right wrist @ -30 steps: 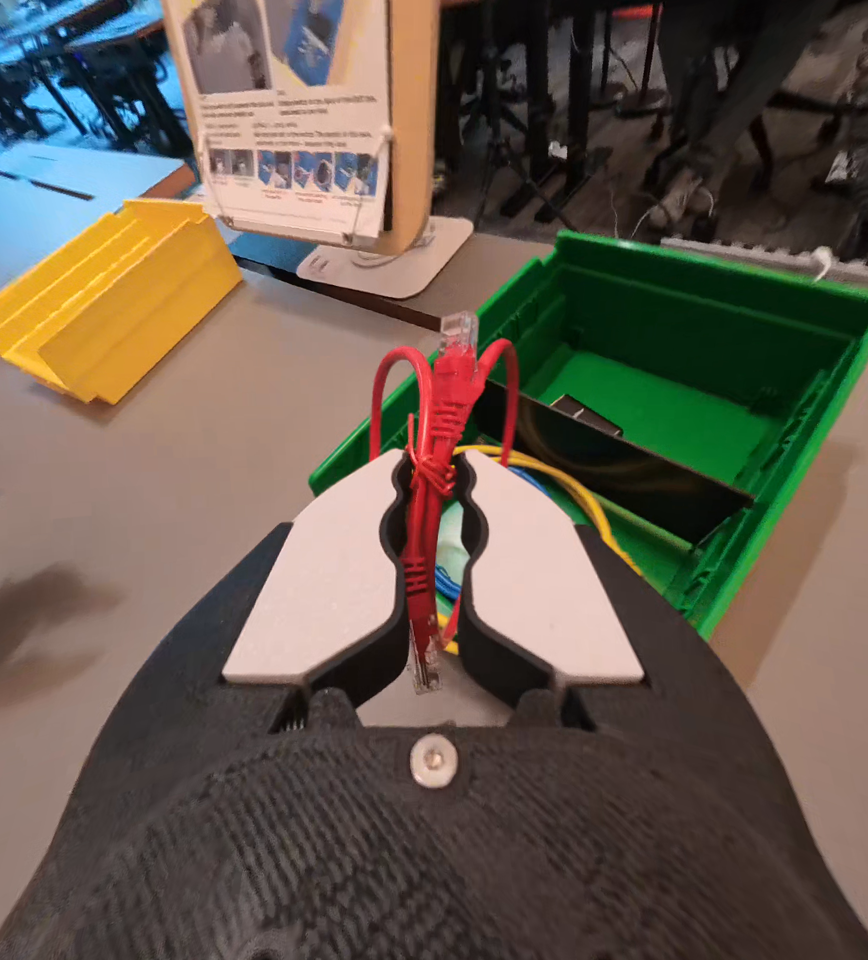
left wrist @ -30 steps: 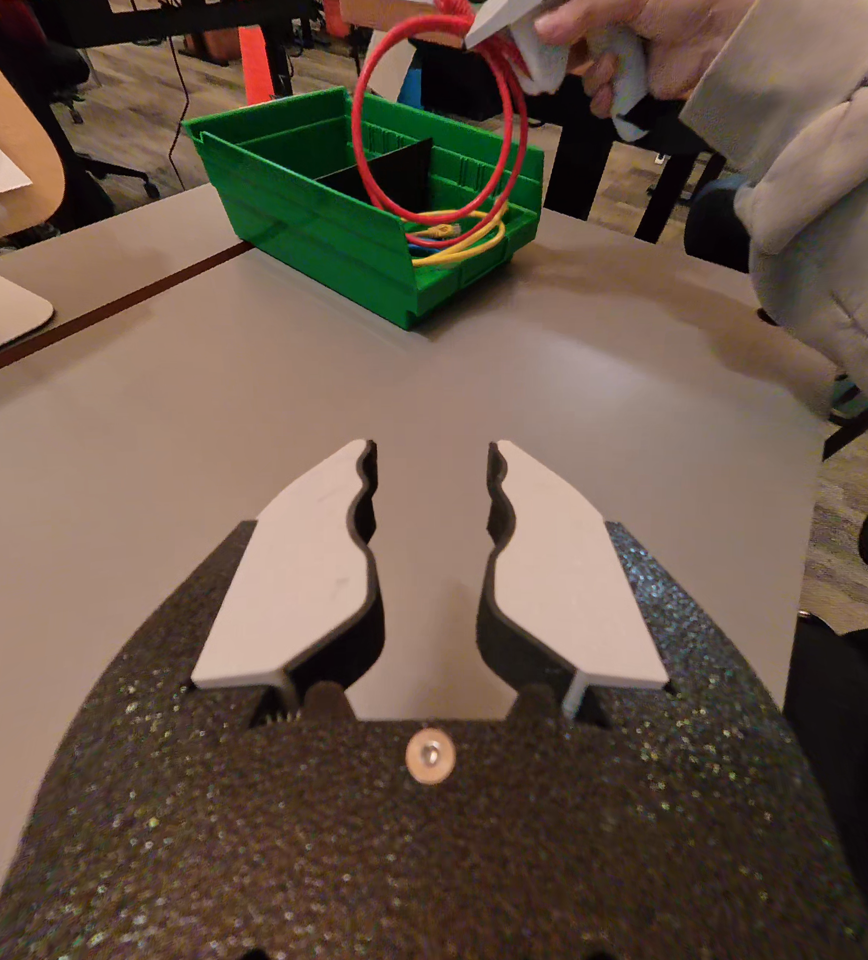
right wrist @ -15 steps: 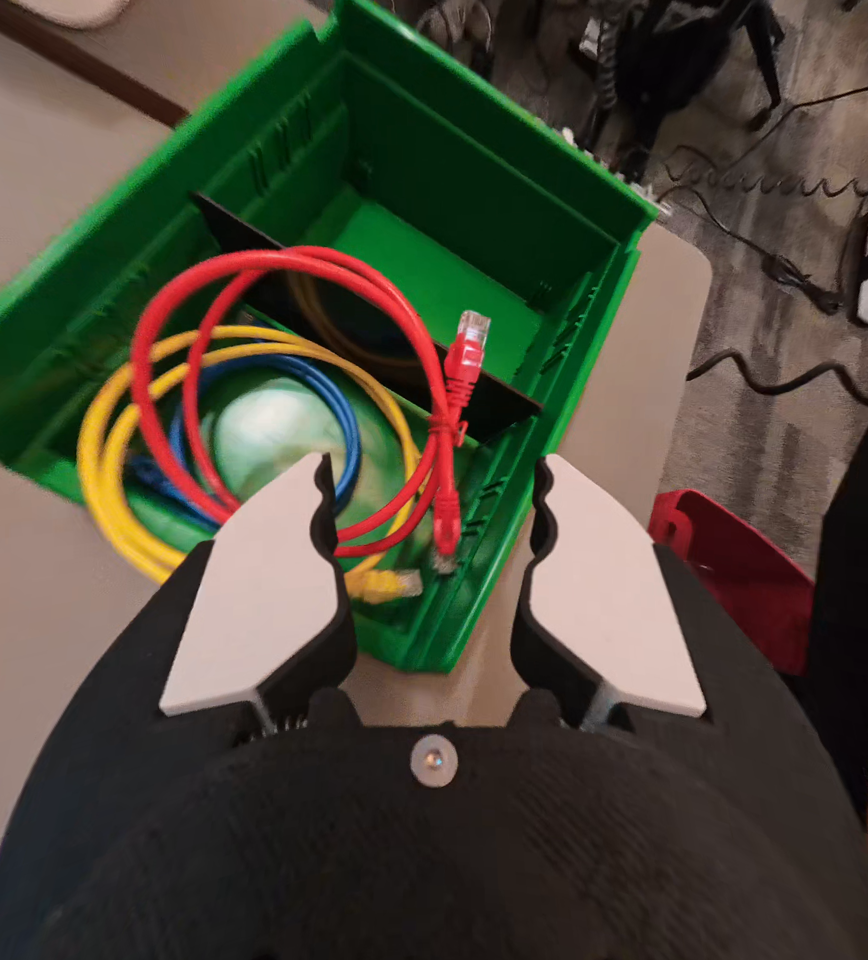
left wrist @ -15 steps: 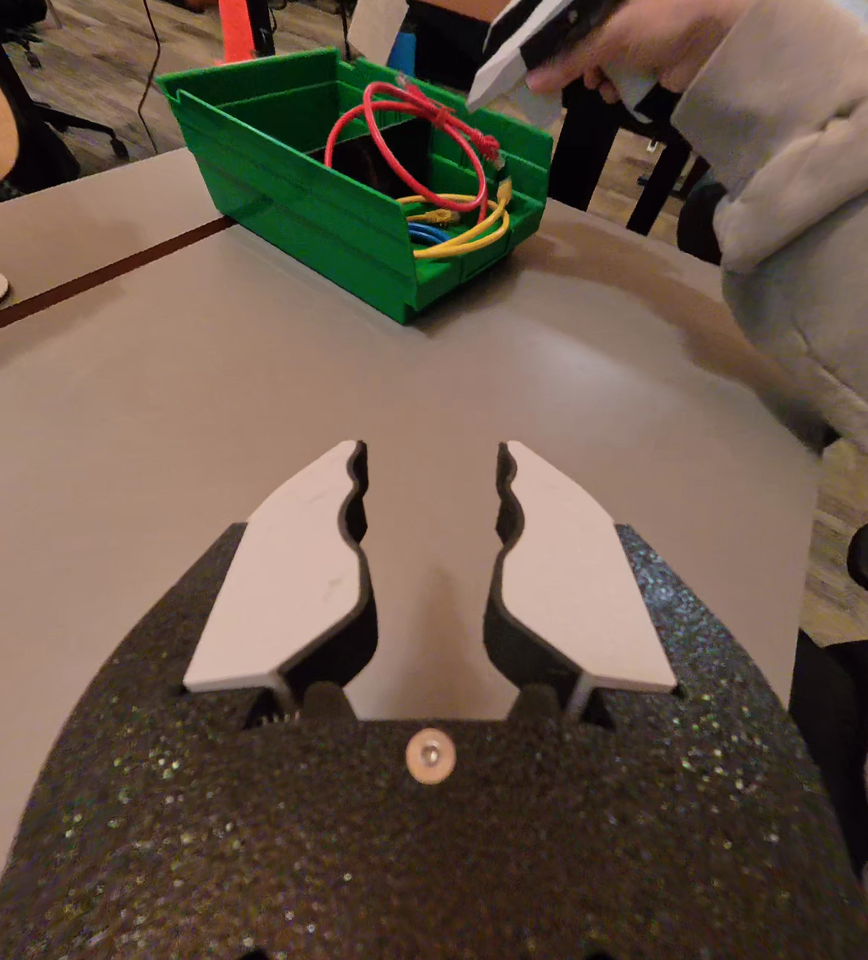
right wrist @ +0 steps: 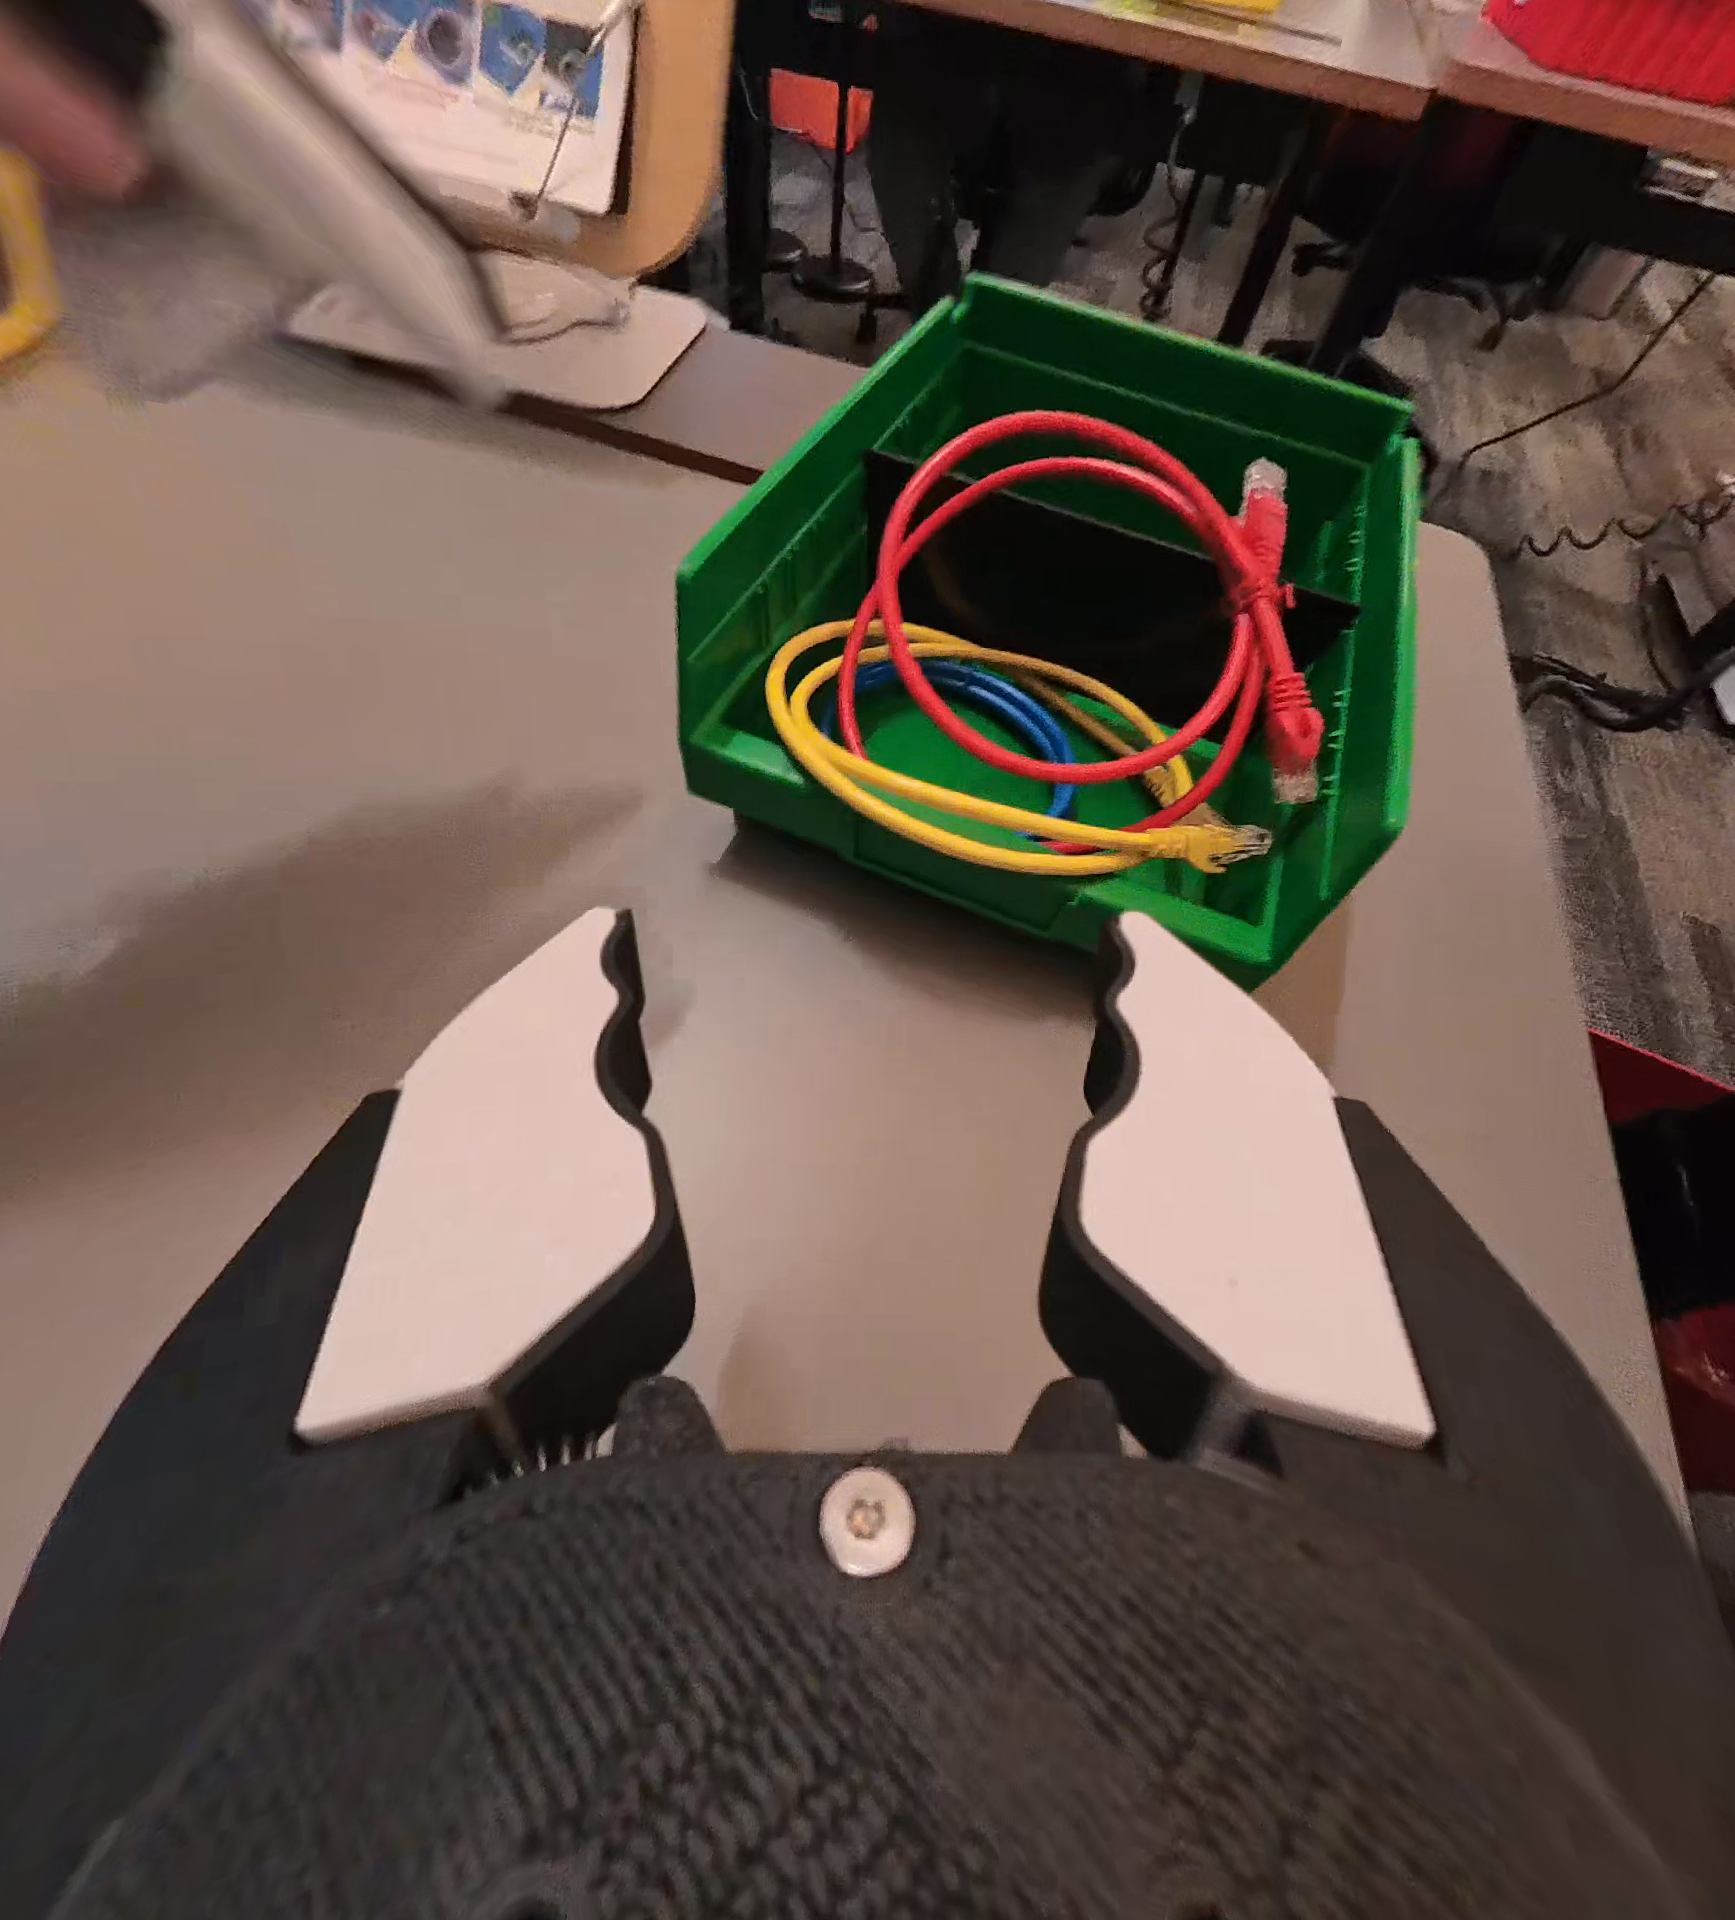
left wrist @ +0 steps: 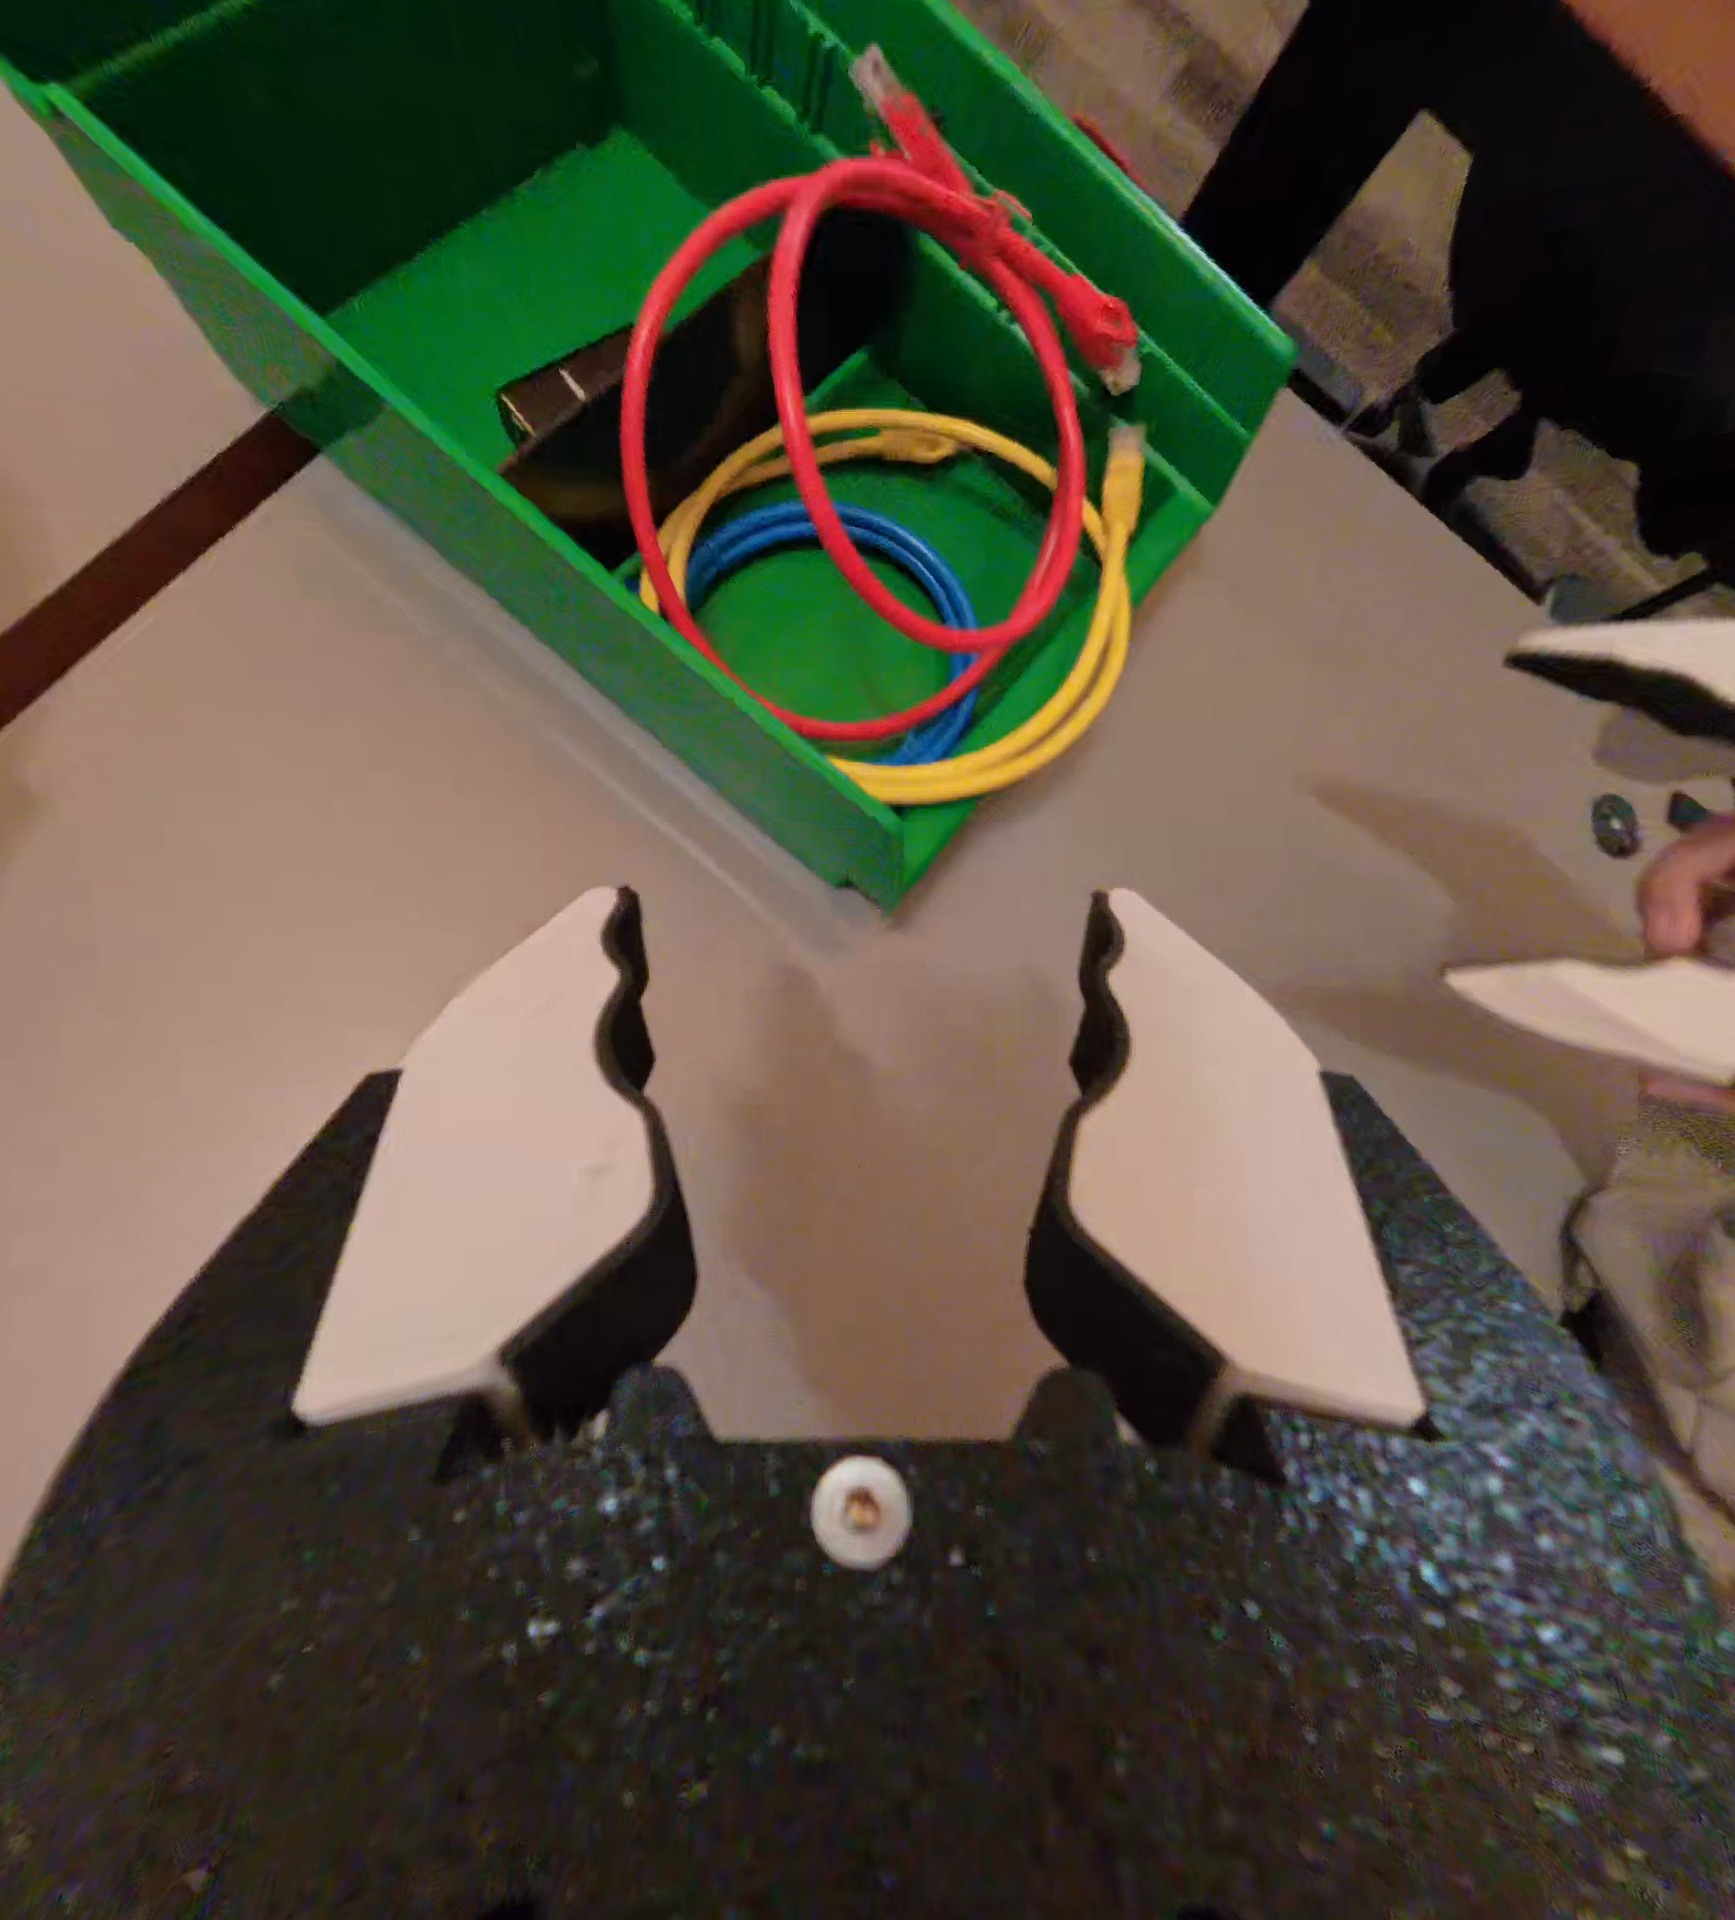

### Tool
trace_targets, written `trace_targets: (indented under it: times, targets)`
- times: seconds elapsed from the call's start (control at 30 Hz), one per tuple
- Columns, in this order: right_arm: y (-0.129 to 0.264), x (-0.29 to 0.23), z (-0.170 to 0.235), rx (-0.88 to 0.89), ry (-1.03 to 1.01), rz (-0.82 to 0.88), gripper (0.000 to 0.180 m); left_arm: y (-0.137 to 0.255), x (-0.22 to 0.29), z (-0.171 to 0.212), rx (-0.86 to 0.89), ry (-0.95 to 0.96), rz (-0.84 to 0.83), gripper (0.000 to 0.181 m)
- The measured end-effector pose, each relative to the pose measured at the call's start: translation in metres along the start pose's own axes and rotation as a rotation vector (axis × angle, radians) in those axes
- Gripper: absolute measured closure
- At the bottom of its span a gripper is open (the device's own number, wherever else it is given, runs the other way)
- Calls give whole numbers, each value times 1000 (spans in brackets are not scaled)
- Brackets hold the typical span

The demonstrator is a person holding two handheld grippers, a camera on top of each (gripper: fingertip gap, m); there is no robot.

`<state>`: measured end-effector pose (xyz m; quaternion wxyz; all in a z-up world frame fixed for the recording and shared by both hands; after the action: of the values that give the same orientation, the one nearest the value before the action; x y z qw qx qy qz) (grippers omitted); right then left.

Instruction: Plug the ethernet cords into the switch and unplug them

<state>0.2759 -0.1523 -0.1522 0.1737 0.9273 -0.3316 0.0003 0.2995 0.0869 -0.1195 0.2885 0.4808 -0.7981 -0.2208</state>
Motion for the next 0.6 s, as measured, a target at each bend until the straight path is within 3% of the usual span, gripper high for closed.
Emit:
trace_targets:
  times: [0.13,0.23,0.43,0.6]
  targets:
    - [-1,2,0,-18,38,-8,96,-42,-12,-44,-85,124,-31,106]
    - [-3,3,-1,16,0,-70,97,-75,-26,-56,-176,194,-103,106]
    - [-7,7,4,32,-54,-122,99,-122,-51,-50,-273,333,-277,106]
    - [-8,9,3,55,-106,-146,104,-150,-56,-37,-370,230,-363,129]
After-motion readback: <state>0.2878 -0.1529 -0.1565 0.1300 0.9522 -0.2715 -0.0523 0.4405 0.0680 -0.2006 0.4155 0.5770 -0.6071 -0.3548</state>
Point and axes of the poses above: each gripper's, where its closed fingertips meet, y back along the fingers, z out of its underside, x = y × z across the jaws, the point moved 7 cm from there along y, back along the fingers, and after that the axes turned 6 degrees about x, right-handed, at the moved point
